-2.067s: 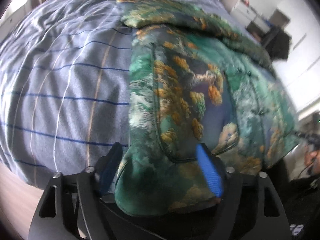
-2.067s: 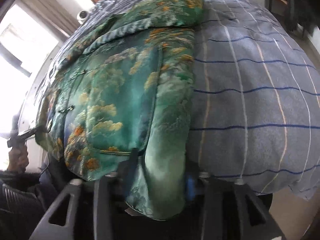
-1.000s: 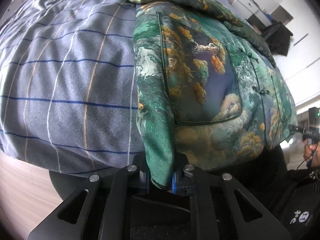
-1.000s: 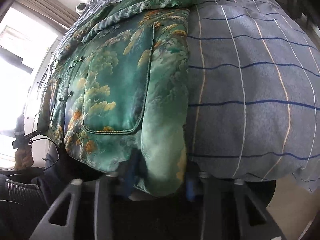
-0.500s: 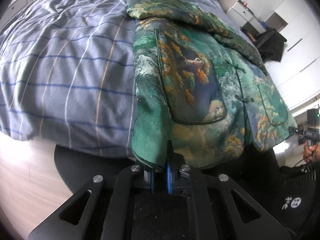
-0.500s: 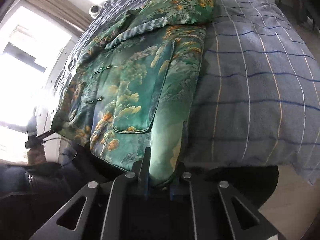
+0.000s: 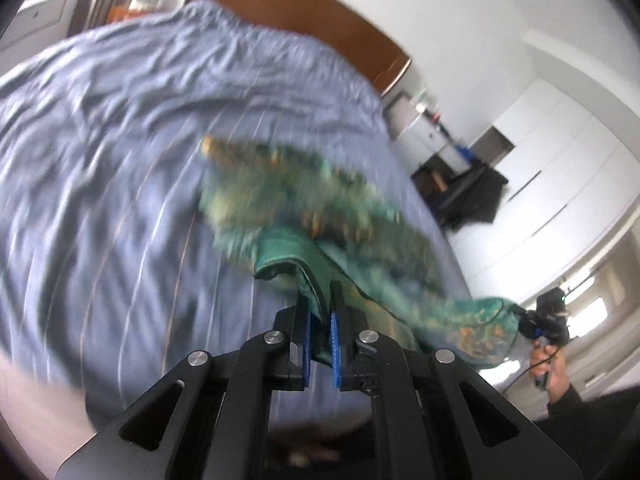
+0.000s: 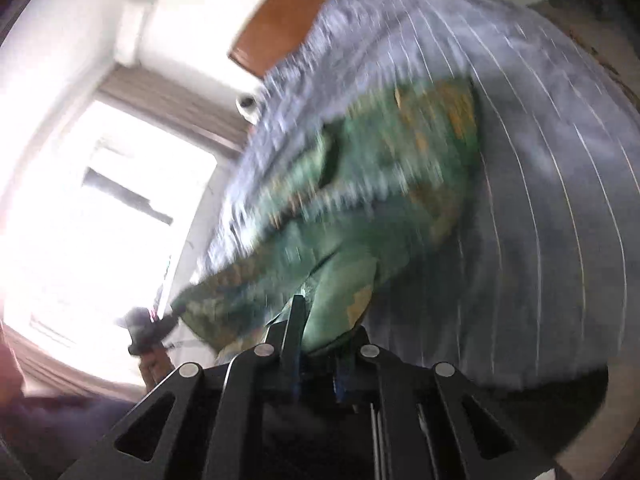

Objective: Fold large clothes

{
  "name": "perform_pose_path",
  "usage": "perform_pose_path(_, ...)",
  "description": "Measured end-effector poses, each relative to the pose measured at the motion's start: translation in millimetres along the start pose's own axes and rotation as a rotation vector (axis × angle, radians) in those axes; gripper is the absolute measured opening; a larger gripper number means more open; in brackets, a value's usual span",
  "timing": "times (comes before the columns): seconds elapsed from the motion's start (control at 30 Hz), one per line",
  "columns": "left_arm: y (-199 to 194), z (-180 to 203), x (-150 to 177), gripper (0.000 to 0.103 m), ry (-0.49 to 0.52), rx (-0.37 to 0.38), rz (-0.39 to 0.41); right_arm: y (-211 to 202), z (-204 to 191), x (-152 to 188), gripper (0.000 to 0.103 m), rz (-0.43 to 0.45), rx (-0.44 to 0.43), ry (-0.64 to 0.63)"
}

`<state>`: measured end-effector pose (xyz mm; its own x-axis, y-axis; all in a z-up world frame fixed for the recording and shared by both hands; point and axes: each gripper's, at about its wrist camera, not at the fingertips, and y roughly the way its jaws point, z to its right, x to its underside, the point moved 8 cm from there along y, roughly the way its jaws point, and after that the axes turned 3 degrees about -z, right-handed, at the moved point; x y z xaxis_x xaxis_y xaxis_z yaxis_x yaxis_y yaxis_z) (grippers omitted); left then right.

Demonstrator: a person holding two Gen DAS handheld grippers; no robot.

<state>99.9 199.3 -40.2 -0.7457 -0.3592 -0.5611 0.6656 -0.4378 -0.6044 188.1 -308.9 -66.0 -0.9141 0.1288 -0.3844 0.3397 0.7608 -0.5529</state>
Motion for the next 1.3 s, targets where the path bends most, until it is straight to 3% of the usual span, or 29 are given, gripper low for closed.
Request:
perform_pose_path(0.1,40,-5,-49,0.006,0.021,-0.031,0.029,17,13,-62,0.011,0.08,-0.035,0.022)
perform_pose_path(0.2,94,-25,-90,0.006,-0.002,-0.08,0.005,48,42,-114,0.011,0.113,-0.038,0.065)
perform_pose_path(0.37,175,-56,-117,0.01,-0.016,-0.194,-0.083,105,106,-175,0.011,0.142,0.029,0.194)
perform_pose_path(0.43,195,-63,-113,0.026,-0.035,-0.224,-0.135,118,130,-184,0.012,0.155,0.053,0.255)
perform_pose_path(0.5,202,-69,-112,0.075,-0.067,-0.229,-0.157,139,152,-188,0.016,0.14,0.073,0.342)
perform_pose_path(0.6,183,-65,-115,0.089,-0.082,-0.153,-0.112,148,161,-188,0.035,0.149,-0.007,0.459)
perform_pose_path(0.67,166,-67,-115,0.092,-0.07,-0.125,-0.099,140,152,-196,0.084,0.178,-0.139,0.486)
perform_pose_path(0.7,159,-70,-113,0.095,-0.055,-0.132,-0.091,134,147,-200,0.091,0.188,-0.17,0.477)
perform_pose_path(0.77,155,-74,-107,0.096,-0.003,-0.147,-0.104,116,136,-209,0.094,0.219,-0.184,0.436)
perform_pose_path(0.83,166,-76,-97,0.096,0.062,-0.18,-0.163,101,127,-219,0.094,0.235,-0.145,0.35)
perform_pose_path(0.9,186,-79,-86,0.095,0.106,-0.224,-0.222,99,122,-222,0.094,0.205,0.053,0.217)
perform_pose_path(0.97,204,-77,-84,0.093,0.108,-0.238,-0.248,119,118,-219,0.094,0.11,0.259,0.045)
perform_pose_path(1.03,223,-72,-83,0.08,0.106,-0.239,-0.267,144,116,-212,0.094,0.026,0.353,-0.043)
perform_pose_path(1.07,233,-68,-82,0.065,0.115,-0.255,-0.283,154,117,-209,0.093,0.004,0.391,-0.075)
perform_pose_path(1.1,237,-67,-81,0.034,0.137,-0.298,-0.283,156,119,-203,0.091,-0.007,0.418,-0.096)
perform_pose_path(1.13,239,-65,-80,0.018,0.177,-0.364,-0.28,161,119,-199,0.067,-0.014,0.448,-0.117)
perform_pose_path(1.17,238,-63,-79,0.013,0.185,-0.375,-0.283,166,117,-196,0.022,-0.019,0.509,-0.146)
perform_pose_path(1.2,233,-60,-79,0.011,0.191,-0.38,-0.267,167,114,-195,0.013,-0.019,0.562,-0.168)
perform_pose_path(1.3,210,-51,-82,0.009,0.226,-0.406,-0.213,155,95,-182,0.012,0.009,0.653,-0.267)
